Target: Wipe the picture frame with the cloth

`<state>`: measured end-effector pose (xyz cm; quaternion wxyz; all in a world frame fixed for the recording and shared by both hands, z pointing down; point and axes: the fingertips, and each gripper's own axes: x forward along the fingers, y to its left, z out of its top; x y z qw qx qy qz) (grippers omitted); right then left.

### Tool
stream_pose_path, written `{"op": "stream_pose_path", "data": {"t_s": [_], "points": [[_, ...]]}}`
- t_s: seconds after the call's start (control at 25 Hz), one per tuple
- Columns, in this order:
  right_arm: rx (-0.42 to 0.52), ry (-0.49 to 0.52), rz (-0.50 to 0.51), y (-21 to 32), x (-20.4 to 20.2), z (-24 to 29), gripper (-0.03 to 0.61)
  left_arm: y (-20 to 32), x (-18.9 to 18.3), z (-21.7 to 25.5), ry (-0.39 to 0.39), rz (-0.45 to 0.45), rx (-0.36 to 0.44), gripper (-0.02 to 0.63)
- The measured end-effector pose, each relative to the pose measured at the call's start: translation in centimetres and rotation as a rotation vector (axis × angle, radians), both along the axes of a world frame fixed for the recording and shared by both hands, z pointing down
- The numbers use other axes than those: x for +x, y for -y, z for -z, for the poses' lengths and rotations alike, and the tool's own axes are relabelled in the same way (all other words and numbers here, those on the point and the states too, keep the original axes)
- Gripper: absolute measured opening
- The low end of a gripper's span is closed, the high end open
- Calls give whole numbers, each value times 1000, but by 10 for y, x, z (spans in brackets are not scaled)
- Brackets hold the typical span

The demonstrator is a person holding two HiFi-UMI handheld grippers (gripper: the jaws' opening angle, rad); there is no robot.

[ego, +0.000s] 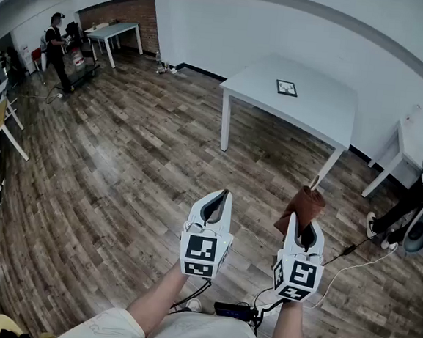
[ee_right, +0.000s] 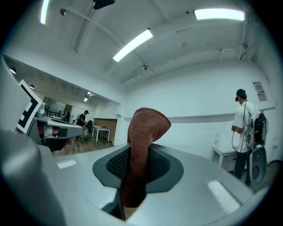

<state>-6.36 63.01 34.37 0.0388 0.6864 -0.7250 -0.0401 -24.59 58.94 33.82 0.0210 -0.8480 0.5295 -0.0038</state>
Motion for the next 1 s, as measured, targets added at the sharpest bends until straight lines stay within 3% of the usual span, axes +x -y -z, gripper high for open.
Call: {"op": "stream_pose_path", "data": {"t_s": [0.52,1.0], "points": [[-4,-8,0,1,-3,2,103,0,-2,2,2,-5,-4,1],[-40,9,-6,7,18,-8,104,5,18,-3,4,10,-23,1]]}}
